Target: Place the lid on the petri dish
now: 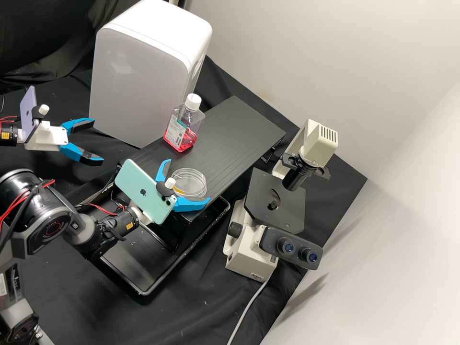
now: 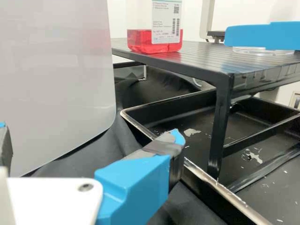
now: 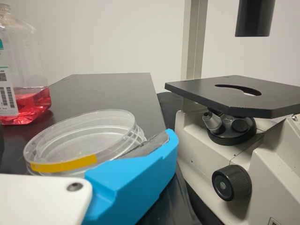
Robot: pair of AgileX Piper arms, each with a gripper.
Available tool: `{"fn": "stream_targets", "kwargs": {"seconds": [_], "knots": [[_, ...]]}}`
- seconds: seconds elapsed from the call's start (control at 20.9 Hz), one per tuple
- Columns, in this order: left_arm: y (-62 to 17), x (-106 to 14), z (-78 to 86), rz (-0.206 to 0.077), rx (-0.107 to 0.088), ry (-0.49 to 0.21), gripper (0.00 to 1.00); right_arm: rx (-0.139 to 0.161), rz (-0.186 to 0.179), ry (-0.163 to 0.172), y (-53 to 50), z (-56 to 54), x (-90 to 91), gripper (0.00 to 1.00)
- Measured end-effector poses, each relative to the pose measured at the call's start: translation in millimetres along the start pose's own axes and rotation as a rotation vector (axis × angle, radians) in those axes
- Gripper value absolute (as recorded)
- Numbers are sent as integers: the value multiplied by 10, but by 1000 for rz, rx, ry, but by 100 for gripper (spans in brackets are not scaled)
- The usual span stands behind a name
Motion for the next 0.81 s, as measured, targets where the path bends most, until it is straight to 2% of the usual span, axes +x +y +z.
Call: {"fn": "stream_targets", "kwargs": {"seconds": [0.05,0.1,0.19,0.33,0.72,0.81], "knots": [[0,0,-1,0,0,1,100,-3,-2,2,5,4,0,100],[0,0,-1,0,0,1,100,-5,-2,2,10,9,1,0],[0,0,-1,0,0,1,100,-5,5,-4,31,27,1,0],[1,0,-2,1,-1,2,100,17,10,-9,51,45,1,0],[0,0,1,0,-1,1,100,23,13,-11,58,51,1,0],[0,0,1,0,-1,1,100,33,13,-11,58,51,1,0]]}}
